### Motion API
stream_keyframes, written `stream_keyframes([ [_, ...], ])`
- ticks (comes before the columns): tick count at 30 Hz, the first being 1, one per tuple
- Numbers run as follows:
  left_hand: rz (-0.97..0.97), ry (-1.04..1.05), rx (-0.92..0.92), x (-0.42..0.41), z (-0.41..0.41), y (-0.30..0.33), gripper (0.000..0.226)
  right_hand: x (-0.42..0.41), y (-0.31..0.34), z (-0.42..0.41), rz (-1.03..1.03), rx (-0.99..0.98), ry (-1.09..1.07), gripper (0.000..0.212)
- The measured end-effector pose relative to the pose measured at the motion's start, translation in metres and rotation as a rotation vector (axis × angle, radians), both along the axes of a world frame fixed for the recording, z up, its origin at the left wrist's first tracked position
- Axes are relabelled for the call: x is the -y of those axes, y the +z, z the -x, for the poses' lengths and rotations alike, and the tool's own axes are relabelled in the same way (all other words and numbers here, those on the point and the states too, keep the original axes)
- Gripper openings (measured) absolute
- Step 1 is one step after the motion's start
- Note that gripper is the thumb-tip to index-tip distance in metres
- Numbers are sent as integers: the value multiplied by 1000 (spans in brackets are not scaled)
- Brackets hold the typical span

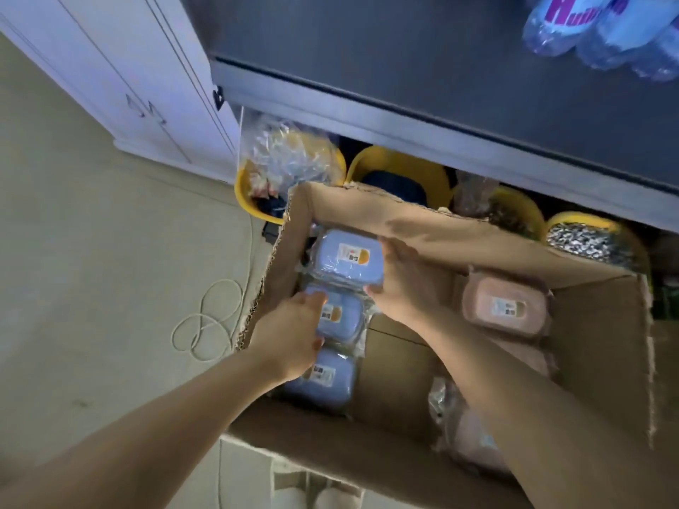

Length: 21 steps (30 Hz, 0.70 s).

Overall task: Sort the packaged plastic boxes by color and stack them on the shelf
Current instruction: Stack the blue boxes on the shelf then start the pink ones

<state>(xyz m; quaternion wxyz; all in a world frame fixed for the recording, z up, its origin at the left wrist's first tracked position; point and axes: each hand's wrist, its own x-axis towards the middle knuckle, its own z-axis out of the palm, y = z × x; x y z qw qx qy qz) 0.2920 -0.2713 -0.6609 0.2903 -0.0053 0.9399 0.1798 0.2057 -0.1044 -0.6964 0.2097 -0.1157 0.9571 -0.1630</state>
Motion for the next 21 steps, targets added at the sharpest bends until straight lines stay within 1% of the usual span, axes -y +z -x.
stream_keyframes([
  [3, 19, -9, -12, -1, 1, -34, 65, 11, -39, 12, -53, -84, 71, 88],
  [6, 49, -27, -35, 0, 3, -62, 69, 14, -65, 15, -115, -159, 120, 92],
  [8, 58, -36, -53, 0, 6, -77, 72, 10, -74, 16, -87, -188, 116, 95],
  [11, 92, -58, -71, -2, 10, -91, 75, -5, -71, 11, 14, -184, 61, 95],
  [14, 142, -126, -57, -3, 17, -100, 82, -31, -54, -1, 87, -214, -27, 93],
  [18, 178, -220, -7, -8, 26, -113, 92, -67, -42, -12, 71, -253, -117, 92],
  [21, 223, -264, -3, -14, 29, -124, 96, -84, -46, -19, 72, -235, -131, 92],
])
